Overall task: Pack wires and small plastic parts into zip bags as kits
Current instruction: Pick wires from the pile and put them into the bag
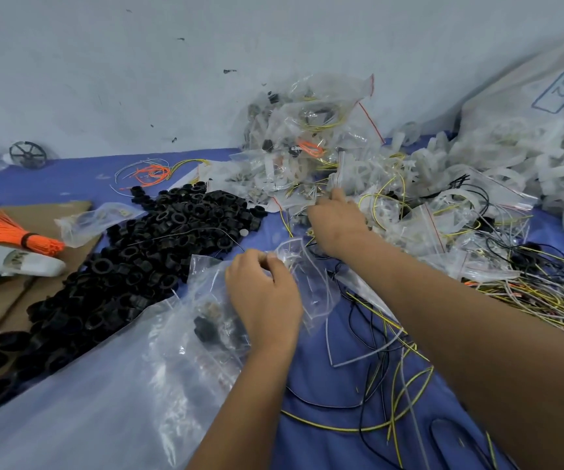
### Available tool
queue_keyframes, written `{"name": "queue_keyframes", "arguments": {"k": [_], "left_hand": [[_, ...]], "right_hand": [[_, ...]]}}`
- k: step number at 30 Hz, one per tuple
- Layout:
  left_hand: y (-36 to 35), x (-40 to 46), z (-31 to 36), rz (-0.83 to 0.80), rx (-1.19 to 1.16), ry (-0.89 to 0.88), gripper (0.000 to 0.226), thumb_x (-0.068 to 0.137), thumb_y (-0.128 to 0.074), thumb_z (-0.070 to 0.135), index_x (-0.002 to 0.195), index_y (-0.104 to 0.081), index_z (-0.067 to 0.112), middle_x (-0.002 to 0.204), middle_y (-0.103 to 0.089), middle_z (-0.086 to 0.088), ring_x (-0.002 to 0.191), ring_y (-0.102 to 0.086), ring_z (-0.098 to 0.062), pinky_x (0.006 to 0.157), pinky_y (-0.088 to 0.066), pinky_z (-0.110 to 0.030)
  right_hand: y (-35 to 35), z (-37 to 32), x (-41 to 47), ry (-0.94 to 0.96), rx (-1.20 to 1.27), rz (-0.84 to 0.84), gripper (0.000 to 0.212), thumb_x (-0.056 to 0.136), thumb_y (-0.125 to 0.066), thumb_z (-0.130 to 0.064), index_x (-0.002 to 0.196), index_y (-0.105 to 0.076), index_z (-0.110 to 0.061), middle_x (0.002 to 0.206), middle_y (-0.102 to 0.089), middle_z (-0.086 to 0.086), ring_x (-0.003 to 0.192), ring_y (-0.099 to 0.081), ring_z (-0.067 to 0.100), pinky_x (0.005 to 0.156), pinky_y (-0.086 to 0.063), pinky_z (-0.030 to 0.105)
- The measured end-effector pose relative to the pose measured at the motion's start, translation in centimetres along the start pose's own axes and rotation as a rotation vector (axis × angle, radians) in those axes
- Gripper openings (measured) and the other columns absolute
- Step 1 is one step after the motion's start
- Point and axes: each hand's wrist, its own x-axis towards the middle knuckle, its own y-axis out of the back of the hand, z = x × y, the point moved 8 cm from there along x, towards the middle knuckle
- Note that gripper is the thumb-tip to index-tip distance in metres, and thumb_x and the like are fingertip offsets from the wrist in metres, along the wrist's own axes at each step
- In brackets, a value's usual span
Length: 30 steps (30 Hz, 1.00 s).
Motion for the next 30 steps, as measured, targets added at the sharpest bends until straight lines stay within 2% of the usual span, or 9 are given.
{"name": "queue_keyframes", "arguments": {"k": [3, 6, 9, 12, 15, 20, 22, 25, 30], "left_hand": [[0.6, -0.1, -0.1, 0.075, -0.053, 0.024, 0.025, 0.097, -0.056, 0.011, 0.073, -0.048, 0.016, 0.079, -0.054, 0.000, 0.084, -0.046, -0.025, 0.074, -0.030, -0.032], [0.8, -0.4, 0.6, 0.088, -0.044, -0.024, 0.021, 0.096, -0.058, 0.011, 0.077, -0.051, 0.015, 0.083, -0.054, 0.001, 0.085, -0.043, -0.022, 0.078, -0.027, -0.028], [0.3, -1.1, 2.2, 0.006, 0.050, -0.154, 0.013, 0.091, -0.064, 0.014, 0.082, -0.055, 0.013, 0.088, -0.055, 0.000, 0.088, -0.044, -0.023, 0.080, -0.031, -0.029], [-0.9, -2.2, 3.8, -0.122, 0.171, -0.267, 0.016, 0.087, -0.066, 0.023, 0.088, -0.052, 0.014, 0.089, -0.055, -0.003, 0.085, -0.049, -0.026, 0.074, -0.038, -0.036], [-2.2, -3.3, 4.2, -0.262, 0.249, -0.299, 0.016, 0.089, -0.062, 0.028, 0.092, -0.051, 0.017, 0.086, -0.062, -0.004, 0.079, -0.058, -0.031, 0.067, -0.041, -0.041], [-2.9, -3.2, 3.3, -0.348, 0.204, -0.262, 0.016, 0.090, -0.060, 0.024, 0.079, -0.053, 0.015, 0.072, -0.063, -0.004, 0.074, -0.059, -0.032, 0.068, -0.046, -0.045], [-2.9, -2.9, 2.5, -0.343, 0.175, -0.196, 0.015, 0.089, -0.061, 0.025, 0.077, -0.055, 0.017, 0.070, -0.063, -0.001, 0.072, -0.058, -0.028, 0.068, -0.046, -0.043], [-2.6, -2.5, 1.8, -0.291, 0.127, -0.119, 0.017, 0.087, -0.064, 0.022, 0.073, -0.055, 0.018, 0.065, -0.059, 0.005, 0.066, -0.055, -0.020, 0.063, -0.038, -0.035], [-1.9, -1.8, 0.2, -0.211, -0.025, 0.085, 0.021, 0.085, -0.067, 0.016, 0.067, -0.056, 0.016, 0.059, -0.058, 0.005, 0.058, -0.054, -0.011, 0.054, -0.039, -0.022]], "right_hand": [[1.3, 0.5, -0.1, -0.060, -0.005, 0.125, 0.019, 0.082, -0.066, -0.001, 0.097, -0.066, -0.012, 0.113, -0.065, 0.011, 0.126, -0.045, 0.033, 0.096, -0.043, 0.041], [2.2, 1.7, -0.8, -0.104, 0.148, 0.210, 0.019, 0.086, -0.065, 0.000, 0.100, -0.073, -0.010, 0.104, -0.066, 0.015, 0.109, -0.057, 0.034, 0.085, -0.049, 0.036], [3.9, 3.7, -3.5, -0.094, 0.474, 0.485, 0.011, 0.093, -0.065, -0.009, 0.095, -0.076, -0.010, 0.092, -0.068, 0.010, 0.098, -0.058, 0.032, 0.078, -0.048, 0.035], [4.8, 5.4, -8.6, -0.091, 0.803, 0.799, 0.010, 0.091, -0.069, -0.013, 0.098, -0.077, -0.010, 0.087, -0.071, 0.006, 0.080, -0.064, 0.023, 0.075, -0.049, 0.032], [3.8, 6.7, -12.7, -0.170, 1.002, 0.933, 0.011, 0.092, -0.069, -0.019, 0.099, -0.077, -0.014, 0.089, -0.072, -0.002, 0.077, -0.067, 0.011, 0.072, -0.054, 0.027], [1.9, 9.1, -14.5, -0.304, 1.150, 0.867, 0.009, 0.092, -0.072, -0.025, 0.094, -0.077, -0.018, 0.085, -0.069, 0.005, 0.068, -0.066, 0.018, 0.066, -0.058, 0.044], [1.3, 8.8, -14.0, -0.285, 1.277, 0.763, 0.006, 0.090, -0.075, -0.022, 0.084, -0.076, -0.020, 0.071, -0.070, 0.007, 0.060, -0.062, 0.017, 0.061, -0.056, 0.041], [-0.9, 7.7, -13.4, -0.313, 1.606, 0.592, 0.014, 0.089, -0.077, -0.015, 0.079, -0.072, -0.007, 0.063, -0.064, 0.014, 0.056, -0.056, 0.019, 0.052, -0.050, 0.030], [-3.4, 7.5, -13.3, -0.432, 1.860, 0.529, 0.013, 0.093, -0.071, -0.013, 0.082, -0.070, -0.008, 0.059, -0.062, 0.004, 0.050, -0.053, 0.013, 0.049, -0.047, 0.021]]}}
